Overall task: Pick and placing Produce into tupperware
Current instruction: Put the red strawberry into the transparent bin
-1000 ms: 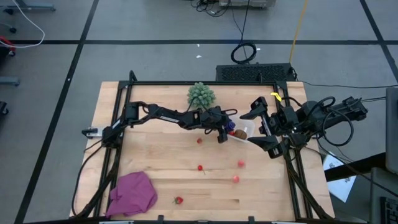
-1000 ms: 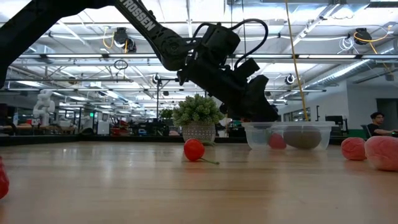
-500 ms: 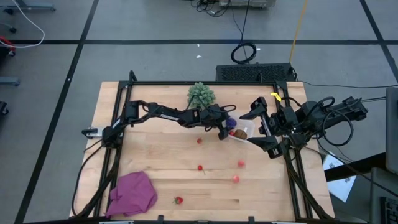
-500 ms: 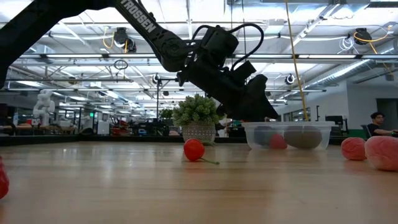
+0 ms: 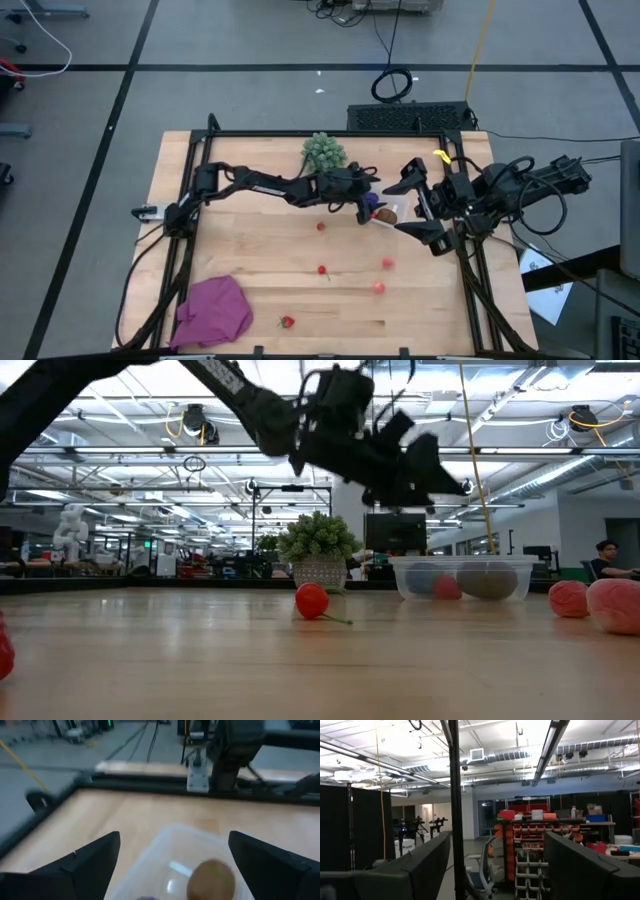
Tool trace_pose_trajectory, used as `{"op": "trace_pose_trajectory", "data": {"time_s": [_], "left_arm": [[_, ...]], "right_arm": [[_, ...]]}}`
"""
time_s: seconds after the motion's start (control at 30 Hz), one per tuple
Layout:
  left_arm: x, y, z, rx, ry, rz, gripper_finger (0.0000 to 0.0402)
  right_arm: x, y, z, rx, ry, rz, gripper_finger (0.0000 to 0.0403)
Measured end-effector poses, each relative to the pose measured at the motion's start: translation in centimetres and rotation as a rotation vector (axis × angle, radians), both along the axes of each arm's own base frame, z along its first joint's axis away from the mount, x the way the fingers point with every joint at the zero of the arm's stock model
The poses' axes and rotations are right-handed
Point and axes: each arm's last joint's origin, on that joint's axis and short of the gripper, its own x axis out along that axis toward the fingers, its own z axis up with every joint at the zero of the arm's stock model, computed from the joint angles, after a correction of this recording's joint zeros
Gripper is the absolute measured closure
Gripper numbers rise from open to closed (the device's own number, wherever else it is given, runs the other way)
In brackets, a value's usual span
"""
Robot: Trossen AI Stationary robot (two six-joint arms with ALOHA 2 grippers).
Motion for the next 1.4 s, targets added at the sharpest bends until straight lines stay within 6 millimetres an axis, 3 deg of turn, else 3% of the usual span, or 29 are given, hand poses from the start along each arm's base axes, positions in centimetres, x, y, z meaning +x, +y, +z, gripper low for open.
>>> {"op": "trace_pose_trajectory", "data": {"time_s": [0.13, 0.27, 0.5, 0.67, 0.77, 0.93, 1.1, 1.4], "left_arm": [[-1.1, -1.6, 3.4, 0.098, 0.038, -0.009, 0.0023], [-3.8, -4.2, 7.4, 0.217, 0.176, 0.024, 0.0023], [-10.7, -9.1, 14.4, 0.288, 0.306, 0.076, 0.0023], [-15.9, -12.7, 17.4, 0.266, 0.335, 0.140, 0.0023], [-18.3, -14.5, 18.0, 0.259, 0.352, 0.176, 0.0023], [-20.3, -16.7, 17.5, 0.255, 0.412, 0.186, 0.0023], [-21.7, -17.1, 16.7, 0.222, 0.491, 0.226, 0.0023], [-23.8, -18.4, 14.7, 0.087, 0.605, 0.267, 0.0023]], "right_arm": [[0.0, 0.0, -0.1, -0.002, 0.008, 0.000, 0.0092], [-0.1, 0.0, 0.0, -0.005, 0.002, -0.002, 0.0092], [-0.8, -0.3, 0.4, -0.032, -0.015, -0.014, 0.0092], [-0.5, 0.3, -1.1, -0.089, 0.143, 0.010, 0.0092], [0.6, 1.4, -2.9, -0.117, 0.282, 0.048, 0.0092], [3.4, 3.8, -6.5, -0.163, 0.481, 0.099, 0.0092], [5.8, 5.3, -9.8, -0.219, 0.623, 0.109, 0.0092], [9.4, 7.3, -15.1, -0.157, 0.800, 0.190, 0.0092]]}}
